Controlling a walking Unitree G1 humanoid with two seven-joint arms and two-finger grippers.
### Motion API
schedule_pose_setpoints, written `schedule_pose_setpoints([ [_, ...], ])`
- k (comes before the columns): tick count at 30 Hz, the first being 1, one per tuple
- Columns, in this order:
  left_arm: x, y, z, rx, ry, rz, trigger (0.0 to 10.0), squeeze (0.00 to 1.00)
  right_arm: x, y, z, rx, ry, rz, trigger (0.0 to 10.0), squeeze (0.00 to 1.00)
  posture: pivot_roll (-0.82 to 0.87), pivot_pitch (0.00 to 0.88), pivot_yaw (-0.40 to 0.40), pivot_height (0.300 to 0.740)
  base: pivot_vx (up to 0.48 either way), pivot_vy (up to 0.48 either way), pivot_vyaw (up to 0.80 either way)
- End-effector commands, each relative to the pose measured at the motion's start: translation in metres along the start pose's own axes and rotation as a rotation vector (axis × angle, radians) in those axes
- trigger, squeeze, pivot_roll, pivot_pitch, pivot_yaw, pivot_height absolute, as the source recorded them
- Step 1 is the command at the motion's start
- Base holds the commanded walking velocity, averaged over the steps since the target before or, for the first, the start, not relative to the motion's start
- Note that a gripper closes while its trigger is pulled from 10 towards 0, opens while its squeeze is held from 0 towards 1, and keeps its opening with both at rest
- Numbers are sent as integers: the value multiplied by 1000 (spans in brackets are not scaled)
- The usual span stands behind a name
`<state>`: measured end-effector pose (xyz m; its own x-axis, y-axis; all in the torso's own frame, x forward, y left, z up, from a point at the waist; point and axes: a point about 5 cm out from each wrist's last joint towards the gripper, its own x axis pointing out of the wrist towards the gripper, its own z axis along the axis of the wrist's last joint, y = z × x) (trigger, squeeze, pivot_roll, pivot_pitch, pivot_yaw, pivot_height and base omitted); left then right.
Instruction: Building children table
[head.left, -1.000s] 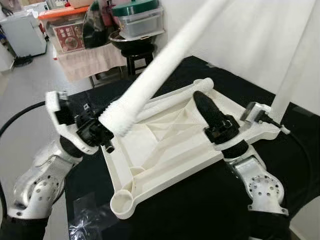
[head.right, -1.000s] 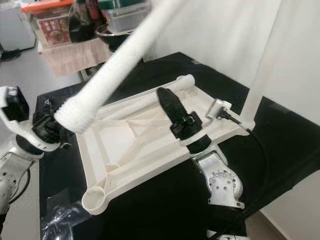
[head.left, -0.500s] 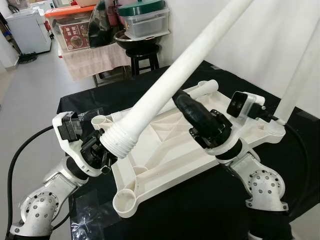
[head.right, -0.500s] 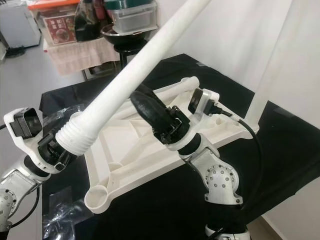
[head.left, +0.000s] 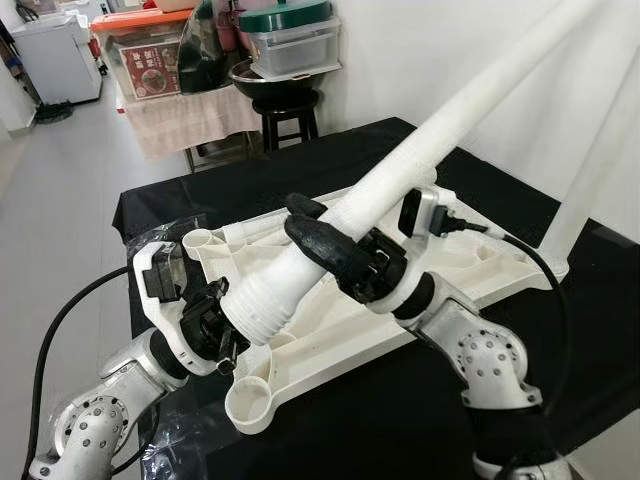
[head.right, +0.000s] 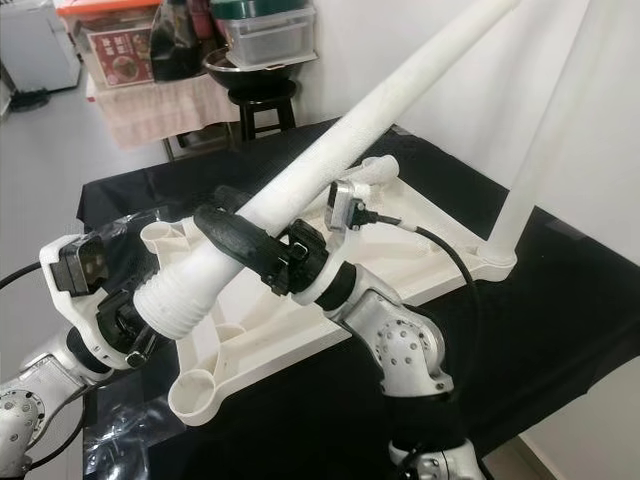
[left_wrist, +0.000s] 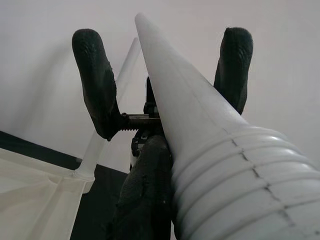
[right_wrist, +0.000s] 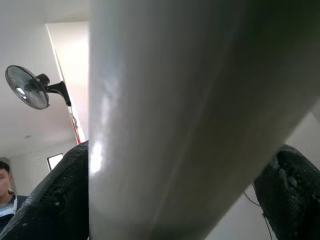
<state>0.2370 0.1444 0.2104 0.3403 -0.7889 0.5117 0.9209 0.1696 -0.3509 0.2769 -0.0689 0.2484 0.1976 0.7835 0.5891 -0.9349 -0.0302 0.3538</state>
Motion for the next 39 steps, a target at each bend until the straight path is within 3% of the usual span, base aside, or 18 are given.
schedule_pose_setpoints([
  [1, 0, -4, -10, -17, 60, -31, 0, 0, 9, 3, 1, 33, -22, 41, 8549, 0, -82, 0, 21, 740, 0, 0, 0],
  [3, 0, -4, -10, -17, 60, -31, 0, 0, 9, 3, 1, 33, -22, 41, 8549, 0, -82, 0, 21, 740, 0, 0, 0],
  [5, -1, -4, -12, -19, 63, -26, 0, 0, 10, 6, -1, 63, -37, 73, 0, 0, -81, 0, 20, 740, 0, 0, 0],
  [20, -3, 1, -11, -8, 56, -1, 0, 0, 8, 12, -9, 90, 5, 126, 0, 0, -81, 0, 22, 740, 0, 0, 0],
  [21, -2, 4, -11, -17, 49, 23, 10000, 0, 8, 12, -10, 88, 8, 122, 0, 0, -82, 0, 24, 740, 0, 0, 0],
  [22, -2, 4, -11, -17, 49, 23, 10000, 0, 8, 12, -10, 88, 8, 122, 0, 0, -82, 0, 24, 740, 0, 0, 0],
  [23, -3, 8, -12, -37, 39, 53, 10000, 259, 7, 10, -11, 74, 12, 100, 0, 0, -81, 0, 25, 740, 0, 0, 0],
  [24, -3, 8, -12, -37, 39, 53, 10000, 259, 7, 10, -11, 74, 12, 100, 0, 0, -81, 0, 25, 740, 0, 0, 0],
  [25, -3, 8, -12, -49, 29, 65, 10000, 1000, 6, 5, -10, 49, 10, 57, 0, 0, -82, 0, 27, 740, 0, 0, 0],
  [26, -3, 8, -12, -49, 29, 65, 10000, 1000, 6, 5, -10, 49, 10, 57, 0, 0, -82, 0, 27, 740, 0, 0, 0],
  [30, -14, 7, -16, -72, 17, 114, 10000, 1000, -6, -30, 12, -119, -47, -214, 0, 0, -74, 0, 28, 740, 0, 0, 0],
  [35, -30, 3, -23, -102, 29, 146, 10000, 1000, -19, -36, 34, -177, -89, -274, 0, 0, -72, 0, 31, 740, 0, 0, 0],
  [39, -51, -1, -31, -129, 73, 189, 10000, 1000, -30, -35, 48, -215, -107, -295, 0, 0, -68, 0, 34, 740, 0, 0, 0],
])
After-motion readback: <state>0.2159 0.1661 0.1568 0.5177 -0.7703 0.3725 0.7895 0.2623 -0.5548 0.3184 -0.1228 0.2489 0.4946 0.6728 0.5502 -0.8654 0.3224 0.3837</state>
